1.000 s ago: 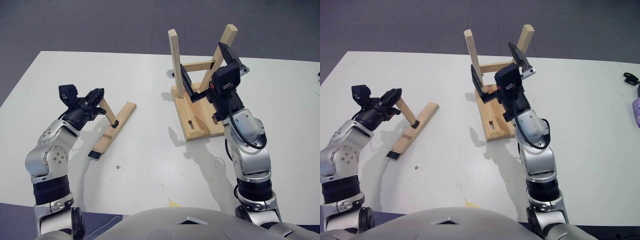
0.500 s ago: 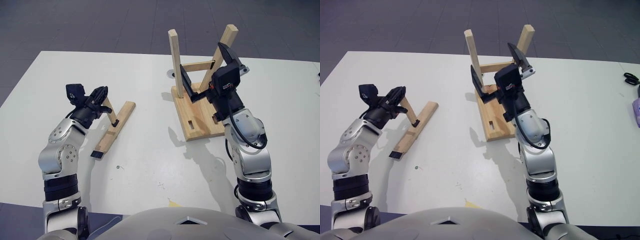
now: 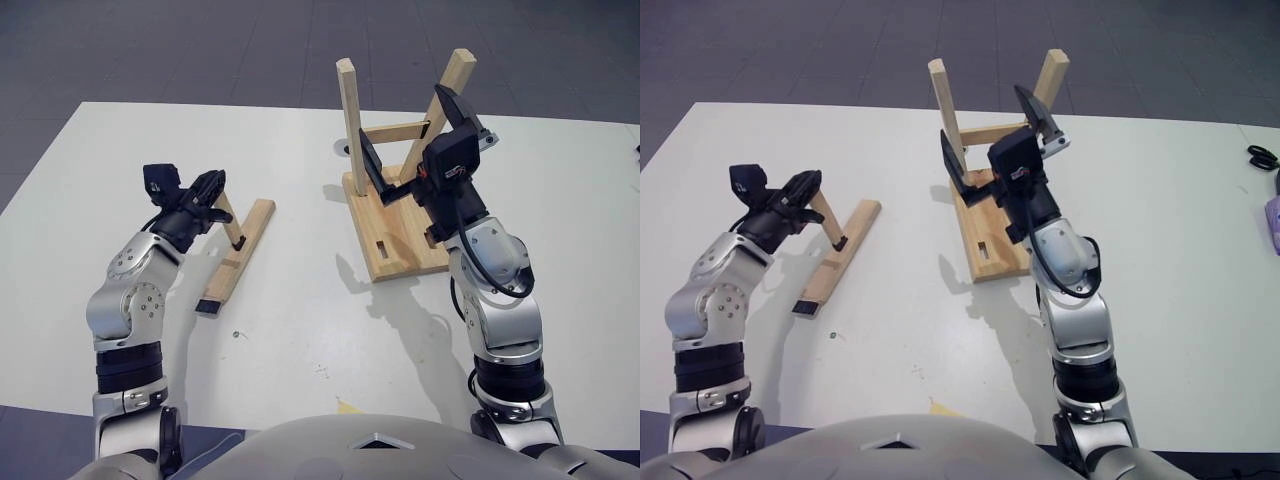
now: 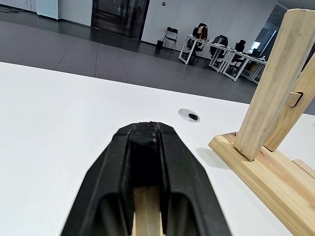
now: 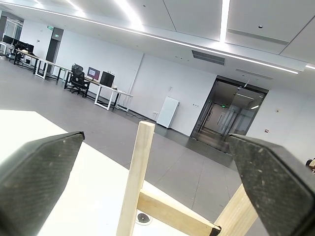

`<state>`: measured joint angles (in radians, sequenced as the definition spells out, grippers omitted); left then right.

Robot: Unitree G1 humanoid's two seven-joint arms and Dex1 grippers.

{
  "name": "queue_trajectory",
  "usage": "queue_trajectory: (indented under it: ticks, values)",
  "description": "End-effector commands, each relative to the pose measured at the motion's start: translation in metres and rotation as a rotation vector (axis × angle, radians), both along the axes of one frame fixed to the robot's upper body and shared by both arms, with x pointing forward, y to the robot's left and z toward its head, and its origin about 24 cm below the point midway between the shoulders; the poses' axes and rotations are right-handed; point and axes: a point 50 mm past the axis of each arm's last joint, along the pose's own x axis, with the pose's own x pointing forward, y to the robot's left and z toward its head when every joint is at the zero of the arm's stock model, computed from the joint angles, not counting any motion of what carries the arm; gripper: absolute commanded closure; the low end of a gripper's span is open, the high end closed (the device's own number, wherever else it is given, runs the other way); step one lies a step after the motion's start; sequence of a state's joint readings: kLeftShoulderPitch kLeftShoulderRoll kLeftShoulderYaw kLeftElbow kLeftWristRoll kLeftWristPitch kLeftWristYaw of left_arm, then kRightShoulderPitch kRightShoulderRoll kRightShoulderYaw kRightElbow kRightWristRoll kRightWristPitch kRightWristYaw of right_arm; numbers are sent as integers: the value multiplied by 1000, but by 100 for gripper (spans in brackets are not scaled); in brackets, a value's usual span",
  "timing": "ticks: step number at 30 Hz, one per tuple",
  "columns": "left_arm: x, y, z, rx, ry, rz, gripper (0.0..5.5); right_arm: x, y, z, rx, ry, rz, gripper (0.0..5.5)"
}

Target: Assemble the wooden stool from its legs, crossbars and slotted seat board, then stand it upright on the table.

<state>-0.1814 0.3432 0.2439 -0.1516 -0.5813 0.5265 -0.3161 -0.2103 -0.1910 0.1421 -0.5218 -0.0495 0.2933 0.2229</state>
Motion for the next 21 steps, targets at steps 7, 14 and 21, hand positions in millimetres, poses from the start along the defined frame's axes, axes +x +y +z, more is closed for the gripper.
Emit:
queue_trajectory:
  ticks: [7,14,21]
  values:
    - [4,-4,6,21,-9,-13,506,0,1,1,1,0,3,10]
    - [-1,5,-5,13,24,44,506,0,0,1,0,4,3,10]
    - [1,2,-26,2,61,74,506,1,1,2,-6,-1,18,10]
